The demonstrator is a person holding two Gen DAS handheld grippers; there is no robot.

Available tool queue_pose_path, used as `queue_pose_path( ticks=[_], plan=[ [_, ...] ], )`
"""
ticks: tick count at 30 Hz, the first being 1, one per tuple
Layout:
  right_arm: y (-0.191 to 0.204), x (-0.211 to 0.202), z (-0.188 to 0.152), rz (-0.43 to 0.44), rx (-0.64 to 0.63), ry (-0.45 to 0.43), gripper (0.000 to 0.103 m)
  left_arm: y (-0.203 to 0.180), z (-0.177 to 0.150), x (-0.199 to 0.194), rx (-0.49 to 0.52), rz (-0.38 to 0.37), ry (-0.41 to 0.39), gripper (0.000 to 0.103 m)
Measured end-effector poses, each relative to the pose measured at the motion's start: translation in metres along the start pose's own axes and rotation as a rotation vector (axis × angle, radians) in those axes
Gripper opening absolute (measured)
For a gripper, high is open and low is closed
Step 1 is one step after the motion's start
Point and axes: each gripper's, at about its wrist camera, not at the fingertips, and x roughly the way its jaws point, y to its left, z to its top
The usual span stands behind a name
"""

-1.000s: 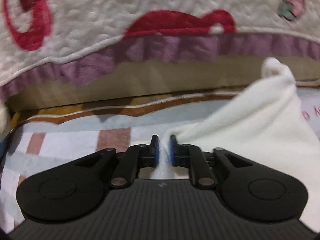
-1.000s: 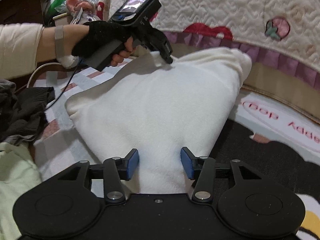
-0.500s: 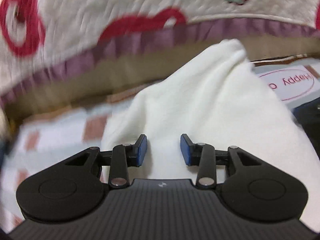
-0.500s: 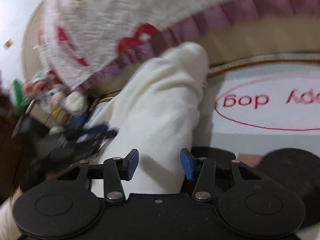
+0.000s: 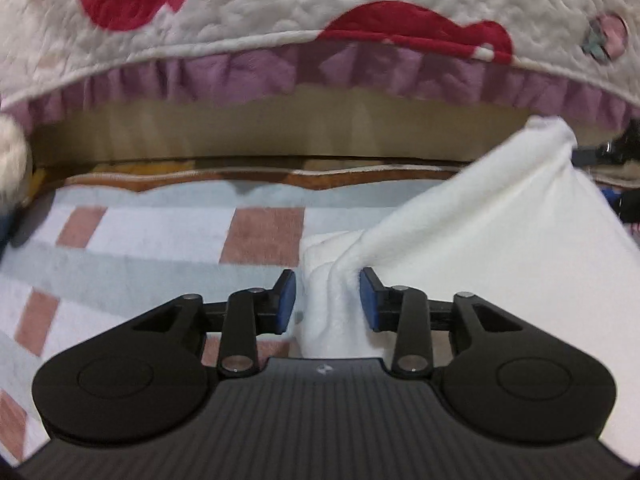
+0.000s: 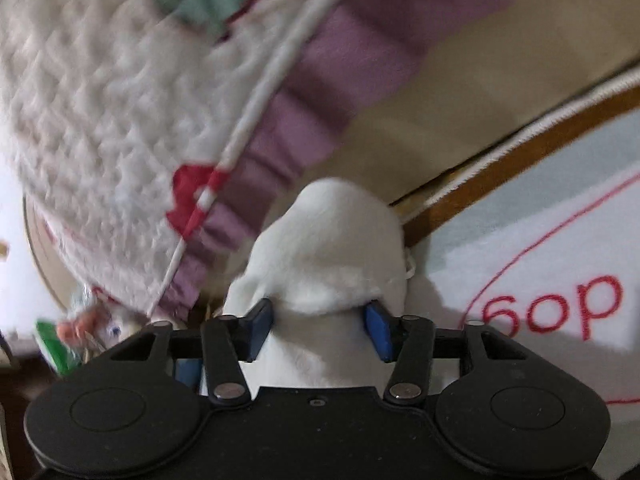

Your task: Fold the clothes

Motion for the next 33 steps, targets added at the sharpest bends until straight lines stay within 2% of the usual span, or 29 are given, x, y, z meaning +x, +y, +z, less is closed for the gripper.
queue_pose_path(
  ticks=[2,3,6,8,10,13,14,16,17,19,21,22,24,25,26,28,29,31,32,33],
  plan=[
    [0.002,0.000,0.001,-0.006,-0.029,-0.005,0.036,0.006,-0.001,0.005,-0.014,0.001,0.005,0.039],
    [0.006,0.000,0.002,-0.013,-0.054,-0.009,0.033,0.004,-0.001,0.005,-0.009,0.009,0.005,0.039],
    [0.019,0.000,0.009,-0.033,-0.125,-0.048,0.032,0.011,0.000,0.006,-0.060,0.009,0.009,0.047],
    [0.026,-0.006,0.015,-0.043,-0.176,-0.123,0.032,0.026,-0.001,0.007,-0.141,-0.013,0.014,0.055],
    [0.033,-0.011,0.022,-0.048,-0.219,-0.189,0.032,0.040,-0.003,0.005,-0.217,-0.032,0.014,0.055],
    [0.046,-0.016,0.019,-0.021,-0.256,-0.153,0.032,0.049,-0.005,-0.008,-0.269,0.032,-0.046,0.053],
    [0.053,-0.018,0.010,-0.014,-0.306,-0.123,0.033,0.053,-0.005,-0.012,-0.279,0.064,-0.054,0.049],
    [0.063,-0.023,-0.014,-0.035,-0.397,-0.060,0.039,0.061,-0.006,-0.015,-0.288,0.147,0.004,0.047],
    [0.066,-0.026,-0.026,-0.043,-0.435,-0.031,0.044,0.065,-0.007,-0.019,-0.304,0.162,0.022,0.040],
    [0.065,-0.037,-0.055,-0.052,-0.471,0.011,0.051,0.072,-0.014,-0.042,-0.390,0.054,0.002,0.039],
    [0.058,-0.051,-0.085,-0.085,-0.526,0.036,0.055,0.069,-0.022,-0.071,-0.438,-0.062,-0.050,0.046],
    [0.058,-0.056,-0.099,-0.121,-0.576,0.035,0.055,0.062,-0.028,-0.081,-0.429,-0.109,-0.061,0.048],
    [0.060,-0.069,-0.124,-0.200,-0.694,0.004,0.058,0.047,-0.040,-0.102,-0.411,-0.203,-0.085,0.060],
    [0.061,-0.076,-0.135,-0.235,-0.742,-0.009,0.058,0.039,-0.047,-0.110,-0.400,-0.242,-0.088,0.062],
    [0.060,-0.081,-0.142,-0.255,-0.761,-0.015,0.058,0.032,-0.055,-0.112,-0.384,-0.252,-0.067,0.063],
    [0.060,-0.091,-0.156,-0.296,-0.800,-0.027,0.058,0.021,-0.072,-0.107,-0.358,-0.227,-0.006,0.063],
    [0.059,-0.096,-0.162,-0.310,-0.806,-0.025,0.058,0.016,-0.081,-0.104,-0.345,-0.186,0.031,0.063],
    [0.051,-0.107,-0.169,-0.299,-0.753,0.012,0.058,0.012,-0.098,-0.102,-0.303,0.041,0.106,0.059],
    [0.047,-0.113,-0.173,-0.295,-0.731,0.028,0.058,0.013,-0.107,-0.105,-0.295,0.105,0.107,0.059],
    [0.044,-0.120,-0.175,-0.294,-0.718,0.044,0.058,0.020,-0.116,-0.109,-0.332,0.092,0.106,0.059]
  ],
)
